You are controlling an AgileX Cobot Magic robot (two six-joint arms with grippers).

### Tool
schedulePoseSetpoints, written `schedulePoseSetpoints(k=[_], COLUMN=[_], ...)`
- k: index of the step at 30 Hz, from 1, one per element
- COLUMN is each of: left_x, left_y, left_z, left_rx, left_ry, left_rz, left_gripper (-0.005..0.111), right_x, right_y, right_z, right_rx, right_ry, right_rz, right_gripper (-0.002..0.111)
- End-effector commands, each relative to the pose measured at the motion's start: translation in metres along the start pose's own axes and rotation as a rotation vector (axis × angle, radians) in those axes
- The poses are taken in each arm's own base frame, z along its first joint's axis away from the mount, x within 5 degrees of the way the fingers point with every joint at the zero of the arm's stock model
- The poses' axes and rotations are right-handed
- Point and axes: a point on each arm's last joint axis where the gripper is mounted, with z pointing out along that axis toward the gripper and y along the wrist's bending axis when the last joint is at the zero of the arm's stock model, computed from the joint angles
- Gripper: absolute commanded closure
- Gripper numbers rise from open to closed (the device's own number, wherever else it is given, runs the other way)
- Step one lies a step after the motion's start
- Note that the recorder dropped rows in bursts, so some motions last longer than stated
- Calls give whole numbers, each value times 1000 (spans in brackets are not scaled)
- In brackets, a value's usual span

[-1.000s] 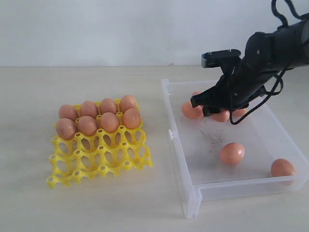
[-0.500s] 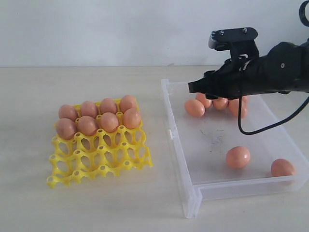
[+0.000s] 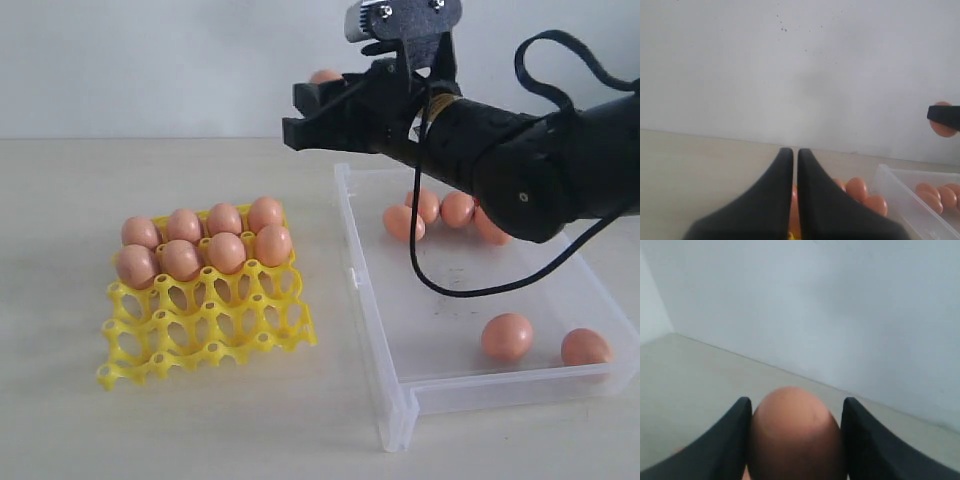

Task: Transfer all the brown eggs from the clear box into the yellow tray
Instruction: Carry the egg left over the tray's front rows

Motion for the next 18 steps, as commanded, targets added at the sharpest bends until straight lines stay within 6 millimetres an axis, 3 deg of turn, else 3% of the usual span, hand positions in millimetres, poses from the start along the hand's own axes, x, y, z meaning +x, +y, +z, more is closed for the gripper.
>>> schedulePoseSetpoints(k=[1, 5, 9, 18], left_x=[-3, -3, -3, -3], left_y=[0, 0, 0, 0], left_z=[0, 0, 0, 0], left_rx=[4, 4, 4, 4], left_ry=[-20, -20, -20, -20], left_rz=[-17, -17, -17, -17], left_gripper=[103, 103, 103, 103], right_x=[-13, -17, -8, 58], right_y=[20, 33, 42, 49], right_z=[-4, -8, -6, 37], right_rx=[-205, -357, -494, -697], right_ry=[-137, -199, -260, -132], right_rz=[-33, -56, 3, 109], right_gripper=[109, 109, 109, 109])
